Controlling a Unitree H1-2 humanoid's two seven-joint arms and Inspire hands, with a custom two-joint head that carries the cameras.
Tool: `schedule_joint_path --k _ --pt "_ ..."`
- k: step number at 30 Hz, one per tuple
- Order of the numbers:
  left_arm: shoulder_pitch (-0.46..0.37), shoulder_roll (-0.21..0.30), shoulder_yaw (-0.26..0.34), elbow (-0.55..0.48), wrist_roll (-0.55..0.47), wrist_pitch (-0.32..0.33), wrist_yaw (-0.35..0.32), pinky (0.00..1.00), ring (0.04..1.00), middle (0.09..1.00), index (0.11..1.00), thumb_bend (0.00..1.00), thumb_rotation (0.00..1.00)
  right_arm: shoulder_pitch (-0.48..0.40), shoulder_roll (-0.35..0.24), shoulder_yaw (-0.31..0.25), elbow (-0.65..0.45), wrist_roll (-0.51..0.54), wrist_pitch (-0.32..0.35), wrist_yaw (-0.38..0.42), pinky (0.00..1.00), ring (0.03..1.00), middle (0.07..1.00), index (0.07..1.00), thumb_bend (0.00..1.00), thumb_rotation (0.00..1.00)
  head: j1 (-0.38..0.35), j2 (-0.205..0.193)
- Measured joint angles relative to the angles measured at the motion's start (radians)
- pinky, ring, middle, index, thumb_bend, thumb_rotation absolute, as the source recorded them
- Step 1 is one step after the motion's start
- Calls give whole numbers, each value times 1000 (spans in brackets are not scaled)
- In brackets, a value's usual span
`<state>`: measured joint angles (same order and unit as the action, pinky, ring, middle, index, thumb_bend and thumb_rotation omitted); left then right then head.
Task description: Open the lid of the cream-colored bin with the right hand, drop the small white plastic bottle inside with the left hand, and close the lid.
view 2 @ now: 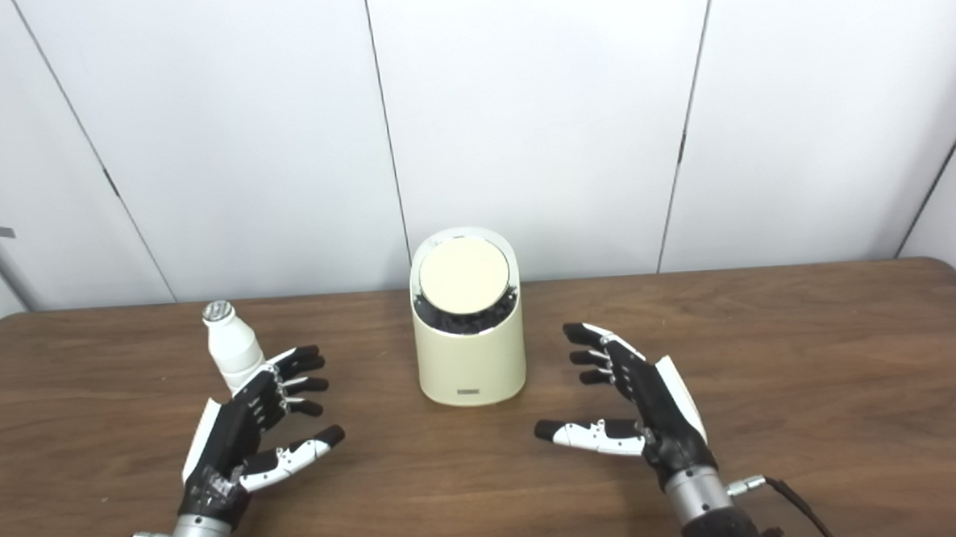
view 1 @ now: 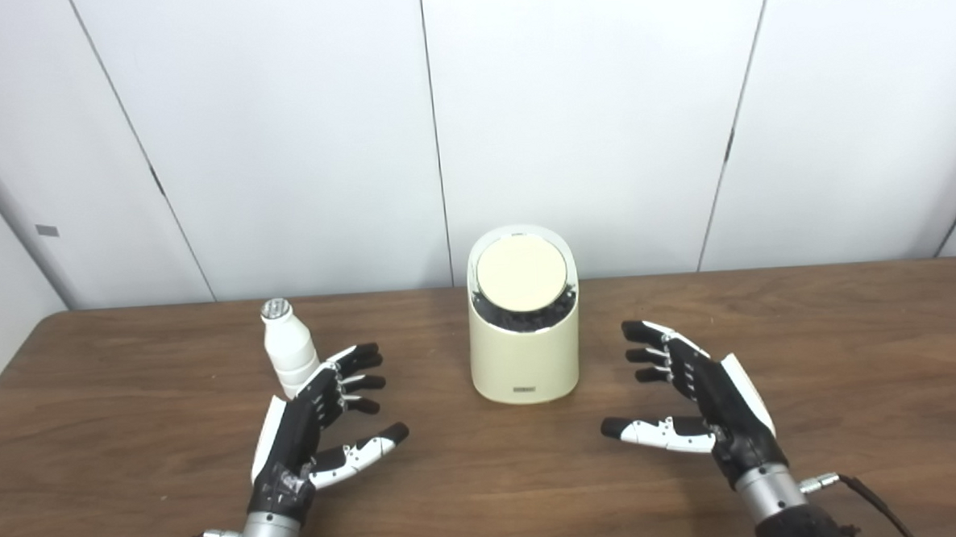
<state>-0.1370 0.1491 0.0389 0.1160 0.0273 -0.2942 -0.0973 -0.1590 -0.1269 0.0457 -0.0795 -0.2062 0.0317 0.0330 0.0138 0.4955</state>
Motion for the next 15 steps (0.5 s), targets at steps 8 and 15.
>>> schedule_joint_path --k 8,15 --pt "0 1 -4 0 1 -1 -3 588 713 794 809 628 0 0 2 0 0 1 0 0 722 790 838 797 783 212 -5 -3" --pt "-4 1 -6 7 -1 -12 -4 608 724 798 808 636 0 0 3 0 0 3 0 0 713 788 838 818 778 230 6 -6"
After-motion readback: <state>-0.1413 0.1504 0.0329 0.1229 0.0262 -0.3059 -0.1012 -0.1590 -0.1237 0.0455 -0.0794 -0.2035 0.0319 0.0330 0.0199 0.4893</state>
